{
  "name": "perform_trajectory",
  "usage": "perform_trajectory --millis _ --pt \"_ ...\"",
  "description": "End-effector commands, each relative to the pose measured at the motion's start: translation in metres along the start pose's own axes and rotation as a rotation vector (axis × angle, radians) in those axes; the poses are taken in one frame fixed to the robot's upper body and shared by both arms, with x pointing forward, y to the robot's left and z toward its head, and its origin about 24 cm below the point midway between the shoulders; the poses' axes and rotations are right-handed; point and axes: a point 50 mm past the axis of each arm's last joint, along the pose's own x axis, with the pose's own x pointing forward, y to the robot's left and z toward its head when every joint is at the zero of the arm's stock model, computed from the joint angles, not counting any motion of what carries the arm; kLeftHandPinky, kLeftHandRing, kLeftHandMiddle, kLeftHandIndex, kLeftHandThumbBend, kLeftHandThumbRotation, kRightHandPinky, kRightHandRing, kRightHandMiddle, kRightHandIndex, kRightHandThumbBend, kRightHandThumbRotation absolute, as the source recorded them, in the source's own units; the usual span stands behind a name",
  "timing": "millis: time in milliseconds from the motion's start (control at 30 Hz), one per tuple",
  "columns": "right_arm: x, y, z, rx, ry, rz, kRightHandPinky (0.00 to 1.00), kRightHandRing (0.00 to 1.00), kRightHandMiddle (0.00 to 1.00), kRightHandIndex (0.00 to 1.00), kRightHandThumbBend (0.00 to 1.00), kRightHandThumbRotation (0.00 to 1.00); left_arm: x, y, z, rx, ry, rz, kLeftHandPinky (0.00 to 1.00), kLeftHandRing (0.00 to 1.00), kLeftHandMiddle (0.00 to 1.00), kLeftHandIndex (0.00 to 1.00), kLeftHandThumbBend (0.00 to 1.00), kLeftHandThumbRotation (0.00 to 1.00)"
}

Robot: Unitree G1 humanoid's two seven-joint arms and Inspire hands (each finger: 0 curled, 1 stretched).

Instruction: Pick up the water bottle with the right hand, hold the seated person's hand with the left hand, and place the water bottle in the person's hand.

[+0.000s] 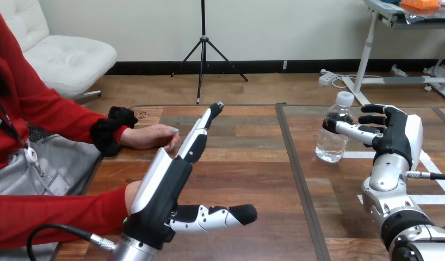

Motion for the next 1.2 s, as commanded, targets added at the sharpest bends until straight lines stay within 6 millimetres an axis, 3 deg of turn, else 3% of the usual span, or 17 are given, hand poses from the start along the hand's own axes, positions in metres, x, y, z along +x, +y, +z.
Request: perform_trajectory --millis 0,467,1167 --pt "0.0057 0.0050 0.0388 0.067 -0.099 -0.011 0.48 0.55 0.59 0.58 0.97 0.00 0.0115 0.0063 0.0135 -0.002 -0.094 0.018 1.00 1.00 1.00 1.00 1.00 0.64" --pt "0.0056 0.0035 0.0367 0.100 -0.091 -0.021 0.44 0.49 0.53 0.53 0.93 0.00 0.0133 0.0026 0.0136 -0.024 -0.103 0.010 1.00 1.00 1.00 1.00 1.00 0.64" --pt "0.0066 -0.0017 0.0309 0.108 -0.076 -0.032 0.46 0.51 0.53 0.52 0.92 0.00 0.0173 0.0012 0.0129 -0.026 -0.113 0.006 1.00 1.00 1.00 1.00 1.00 0.63"
